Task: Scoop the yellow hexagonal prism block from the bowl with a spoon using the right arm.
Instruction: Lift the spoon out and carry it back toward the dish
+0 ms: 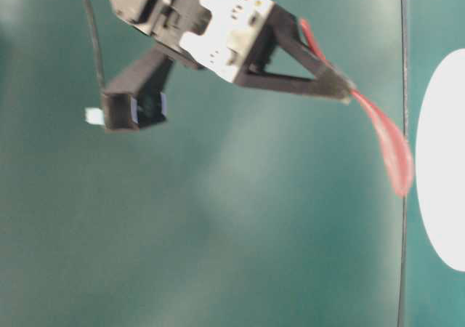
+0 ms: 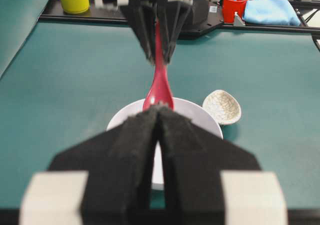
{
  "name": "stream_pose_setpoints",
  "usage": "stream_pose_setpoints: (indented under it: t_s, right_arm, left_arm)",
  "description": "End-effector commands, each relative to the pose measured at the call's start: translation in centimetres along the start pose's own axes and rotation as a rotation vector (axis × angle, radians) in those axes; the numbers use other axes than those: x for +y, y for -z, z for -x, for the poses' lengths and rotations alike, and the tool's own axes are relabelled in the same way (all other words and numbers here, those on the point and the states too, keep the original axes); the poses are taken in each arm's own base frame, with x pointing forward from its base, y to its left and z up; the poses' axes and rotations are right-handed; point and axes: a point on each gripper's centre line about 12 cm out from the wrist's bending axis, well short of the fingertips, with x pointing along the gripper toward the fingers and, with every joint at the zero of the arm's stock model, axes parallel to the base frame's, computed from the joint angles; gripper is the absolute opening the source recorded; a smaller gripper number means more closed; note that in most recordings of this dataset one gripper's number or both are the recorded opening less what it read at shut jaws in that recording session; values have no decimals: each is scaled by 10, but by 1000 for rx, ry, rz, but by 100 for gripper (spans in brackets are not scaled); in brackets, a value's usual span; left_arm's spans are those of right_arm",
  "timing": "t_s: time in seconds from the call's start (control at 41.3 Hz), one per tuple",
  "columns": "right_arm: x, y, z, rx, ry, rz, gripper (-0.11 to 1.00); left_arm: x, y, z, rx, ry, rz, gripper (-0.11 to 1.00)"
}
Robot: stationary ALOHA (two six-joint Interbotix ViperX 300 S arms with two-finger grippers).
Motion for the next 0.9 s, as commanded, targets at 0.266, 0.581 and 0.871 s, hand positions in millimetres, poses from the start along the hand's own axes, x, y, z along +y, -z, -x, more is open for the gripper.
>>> stream_pose_setpoints:
  t_s: [0.266, 0.581, 0.871]
  right_arm:
    - [6, 15, 36, 2, -20, -48, 24]
    - [28, 56, 56, 28, -70, -27, 24]
    - [36, 101, 47, 41, -94, -104, 24]
  left_arm:
    - [1, -12, -2, -32, -3, 3, 0]
    - [0, -13, -2, -35, -2, 3, 0]
    - [0, -13, -2, -34, -2, 5, 0]
